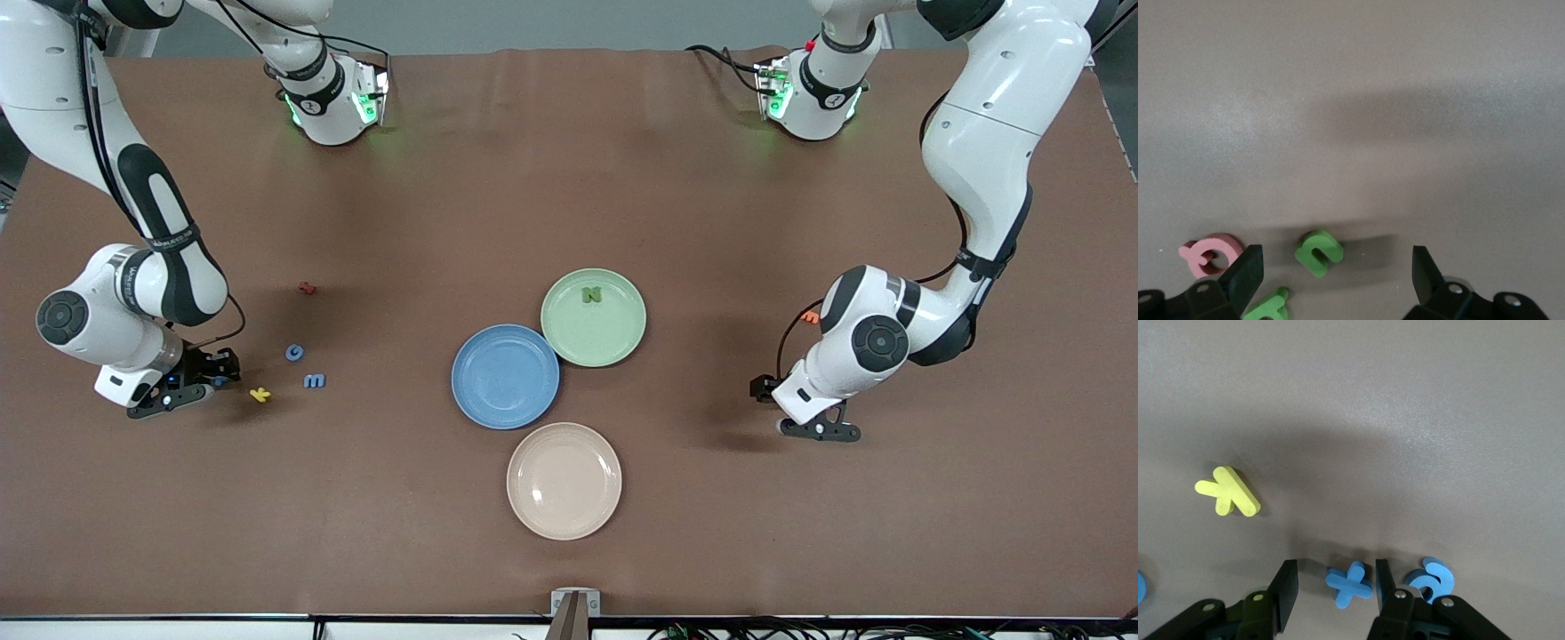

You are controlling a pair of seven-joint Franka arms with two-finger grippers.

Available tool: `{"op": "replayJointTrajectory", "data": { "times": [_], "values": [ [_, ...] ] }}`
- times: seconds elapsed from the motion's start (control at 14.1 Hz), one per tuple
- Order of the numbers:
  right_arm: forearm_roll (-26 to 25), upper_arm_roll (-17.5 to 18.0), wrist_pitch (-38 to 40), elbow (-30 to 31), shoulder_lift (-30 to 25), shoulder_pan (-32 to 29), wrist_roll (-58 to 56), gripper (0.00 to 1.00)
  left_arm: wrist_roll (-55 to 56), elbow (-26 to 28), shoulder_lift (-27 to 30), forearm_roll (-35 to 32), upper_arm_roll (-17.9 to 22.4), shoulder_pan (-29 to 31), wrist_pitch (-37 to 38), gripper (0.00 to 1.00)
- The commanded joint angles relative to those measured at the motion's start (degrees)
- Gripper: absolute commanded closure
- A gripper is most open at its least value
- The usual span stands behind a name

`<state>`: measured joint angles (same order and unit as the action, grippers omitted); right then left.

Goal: Sort letters by color into matching plates
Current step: 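Grasp the green u with the left gripper while the right grasps blue x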

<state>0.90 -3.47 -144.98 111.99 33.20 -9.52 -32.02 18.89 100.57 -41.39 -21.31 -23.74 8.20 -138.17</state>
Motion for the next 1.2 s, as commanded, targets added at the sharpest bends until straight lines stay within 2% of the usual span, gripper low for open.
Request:
{"op": "replayJointTrajectory", "data": {
  "times": [0.0,0.21,0.57,0.64,0.78,0.92,0.99,1.13],
  "values": [
    [0.7,0.3,0.1,-1.2,1.1,-0.4,-1.1,0.45,-0.7,0.2,-0.4,-1.5,-0.3,0.7,-1.1,0.07],
    [0.6,0.2,0.6,-1.2,1.4,-0.6,-1.4,0.46,-0.6,0.5,-0.4,-1.5,-0.3,0.7,-1.1,0.17],
    [0.5,0.2,1.5,-1.1,1.3,-1.0,-1.6,0.48,-0.6,0.6,-0.8,-3.0,-0.2,0.8,-1.1,0.23],
    [0.4,0.1,1.5,-1.1,1.3,-1.1,-1.6,0.53,-0.6,0.7,-0.8,-3.0,-0.2,0.8,-1.1,0.24],
    [0.4,0.2,1.5,-1.1,1.3,-1.5,-1.6,0.67,-0.6,0.9,-0.8,-3.0,-0.2,1.0,-1.1,0.28],
    [0.4,0.1,1.5,-1.1,1.3,-1.5,-1.6,0.84,-0.6,0.9,-0.8,-3.0,-0.2,1.2,-1.1,0.38],
    [0.4,0.2,1.5,-1.1,1.3,-1.5,-1.5,0.97,-0.3,0.9,-0.8,-3.0,-0.2,1.2,-1.1,0.46],
    [0.4,0.2,1.5,-1.2,1.3,-1.5,-1.3,1.00,0.2,0.9,-0.8,-3.0,-0.2,1.2,-1.1,0.55]
  ]
}}
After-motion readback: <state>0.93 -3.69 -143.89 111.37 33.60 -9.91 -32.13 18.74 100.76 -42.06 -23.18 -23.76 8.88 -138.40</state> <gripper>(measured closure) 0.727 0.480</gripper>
